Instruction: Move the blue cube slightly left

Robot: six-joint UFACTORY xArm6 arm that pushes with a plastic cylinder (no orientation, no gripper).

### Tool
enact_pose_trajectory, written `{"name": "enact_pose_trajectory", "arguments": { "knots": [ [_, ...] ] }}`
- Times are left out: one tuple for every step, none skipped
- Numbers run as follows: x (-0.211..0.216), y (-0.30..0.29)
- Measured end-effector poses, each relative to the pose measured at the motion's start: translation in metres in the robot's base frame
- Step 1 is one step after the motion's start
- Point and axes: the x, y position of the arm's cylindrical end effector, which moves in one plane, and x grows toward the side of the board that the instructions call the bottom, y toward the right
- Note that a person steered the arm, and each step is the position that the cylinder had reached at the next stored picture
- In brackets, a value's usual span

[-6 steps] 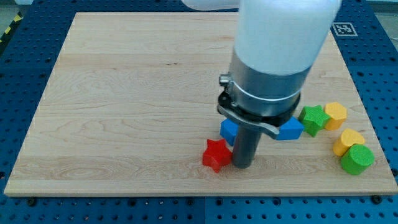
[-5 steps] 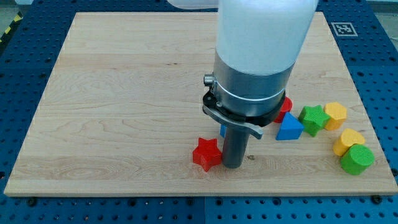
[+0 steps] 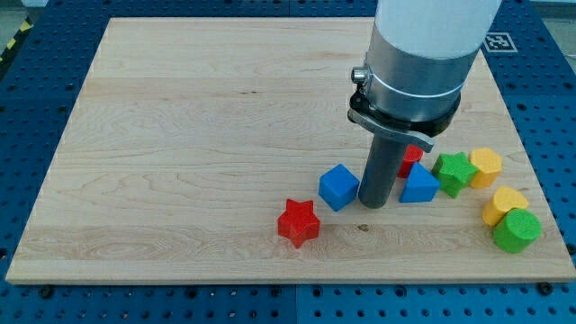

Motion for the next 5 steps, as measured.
{"name": "enact_pose_trajectory", "arguments": {
  "knots": [
    [-0.001, -0.016],
    [-0.010, -0.026],
    [-0.021, -0.027],
    [-0.023, -0.039],
    [-0.023, -0.057]
  ]
}}
